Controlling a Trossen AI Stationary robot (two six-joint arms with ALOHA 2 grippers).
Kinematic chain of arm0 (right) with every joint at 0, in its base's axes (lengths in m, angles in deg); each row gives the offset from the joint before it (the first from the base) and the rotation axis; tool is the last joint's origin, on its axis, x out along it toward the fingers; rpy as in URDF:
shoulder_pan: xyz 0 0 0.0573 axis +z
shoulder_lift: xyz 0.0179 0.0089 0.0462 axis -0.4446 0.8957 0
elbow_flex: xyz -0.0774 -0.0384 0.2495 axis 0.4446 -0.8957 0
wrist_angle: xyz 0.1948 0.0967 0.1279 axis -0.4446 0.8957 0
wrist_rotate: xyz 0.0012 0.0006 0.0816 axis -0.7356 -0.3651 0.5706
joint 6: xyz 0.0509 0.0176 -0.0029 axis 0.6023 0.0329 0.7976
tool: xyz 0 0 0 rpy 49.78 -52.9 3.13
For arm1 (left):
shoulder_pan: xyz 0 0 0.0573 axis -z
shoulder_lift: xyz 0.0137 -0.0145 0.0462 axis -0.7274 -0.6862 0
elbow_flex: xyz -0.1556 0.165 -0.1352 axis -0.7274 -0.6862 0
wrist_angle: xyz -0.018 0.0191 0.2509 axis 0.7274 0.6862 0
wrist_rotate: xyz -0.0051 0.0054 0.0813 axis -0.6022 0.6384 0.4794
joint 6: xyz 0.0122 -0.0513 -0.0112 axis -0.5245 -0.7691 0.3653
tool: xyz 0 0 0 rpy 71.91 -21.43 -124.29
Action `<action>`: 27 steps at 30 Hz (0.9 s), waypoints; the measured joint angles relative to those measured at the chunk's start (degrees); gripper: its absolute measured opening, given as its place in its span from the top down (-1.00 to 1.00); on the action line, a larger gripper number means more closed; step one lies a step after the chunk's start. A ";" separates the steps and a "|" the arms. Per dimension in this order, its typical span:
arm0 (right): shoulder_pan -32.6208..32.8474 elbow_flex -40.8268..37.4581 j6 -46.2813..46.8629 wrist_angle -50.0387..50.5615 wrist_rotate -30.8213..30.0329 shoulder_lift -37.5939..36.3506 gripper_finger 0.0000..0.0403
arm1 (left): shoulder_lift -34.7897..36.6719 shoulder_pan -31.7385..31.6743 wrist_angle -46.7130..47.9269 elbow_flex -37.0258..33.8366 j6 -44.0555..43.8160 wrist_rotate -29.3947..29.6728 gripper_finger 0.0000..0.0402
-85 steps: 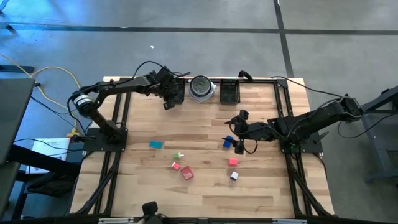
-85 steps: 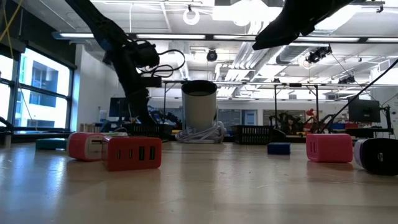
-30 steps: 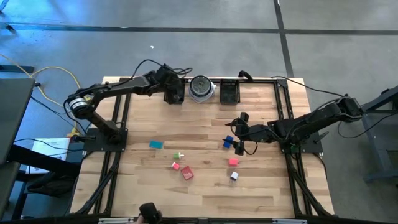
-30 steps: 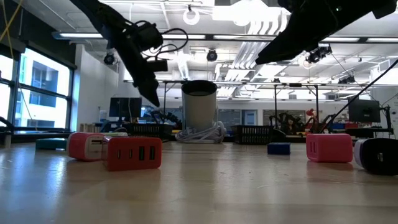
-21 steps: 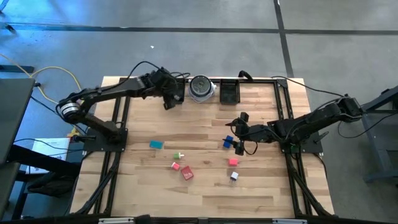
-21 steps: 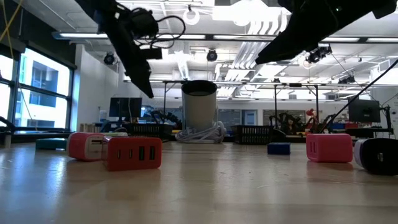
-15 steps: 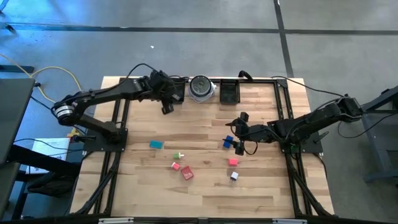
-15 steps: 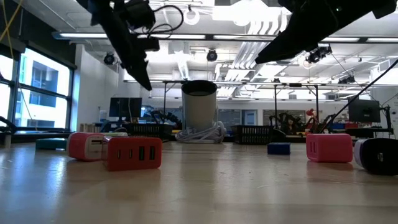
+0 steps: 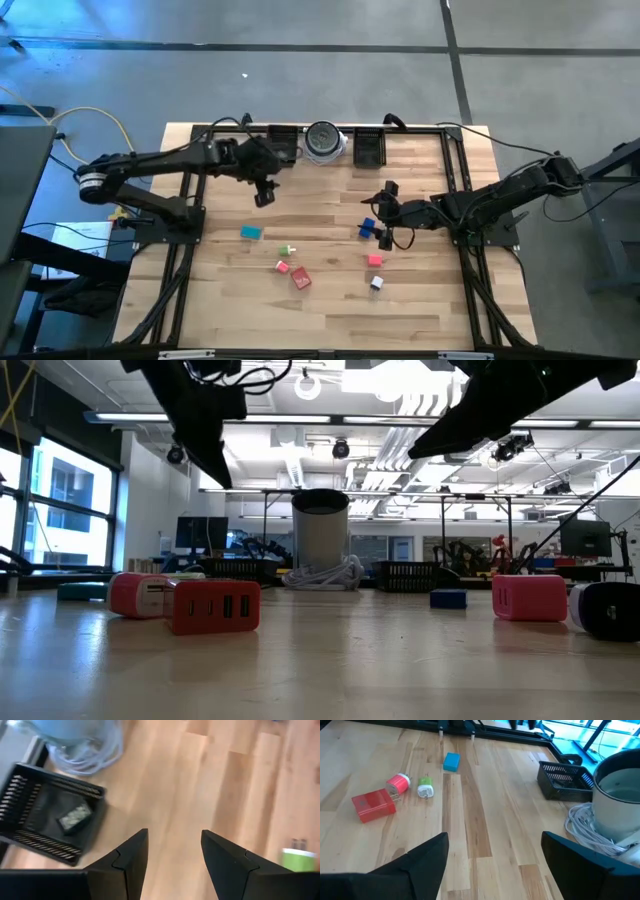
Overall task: Pick & Place Office items
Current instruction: Put the green charger adapter into the right black basket
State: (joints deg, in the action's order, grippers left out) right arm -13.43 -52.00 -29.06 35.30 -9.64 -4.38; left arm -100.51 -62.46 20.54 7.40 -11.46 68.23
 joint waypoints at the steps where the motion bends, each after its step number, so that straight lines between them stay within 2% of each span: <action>1: -0.01 0.00 -0.03 -0.07 -0.02 -0.02 -0.52 | 0.00 1.08 0.34 0.00 -0.54 0.00 0.12; 6: 0.00 0.00 -0.07 -0.06 0.15 -0.02 -0.52 | 0.00 7.22 0.75 0.00 -3.00 0.04 0.12; 13: -0.66 0.00 0.97 -0.03 5.95 -0.02 -0.52 | 0.00 16.06 1.66 0.00 -8.73 2.84 0.13; 20: -0.66 0.00 1.09 -0.03 6.04 -0.02 -0.52 | 0.00 24.64 3.61 -0.02 -15.02 8.14 0.13; 27: -0.62 0.00 1.57 0.01 6.04 -0.01 -0.52 | -1.38 31.68 0.25 -0.07 -19.44 9.51 0.13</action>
State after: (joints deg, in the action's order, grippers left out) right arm -14.05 -52.00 -27.49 35.30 -3.60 -4.38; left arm -101.88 -30.79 20.79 7.33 -30.90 77.74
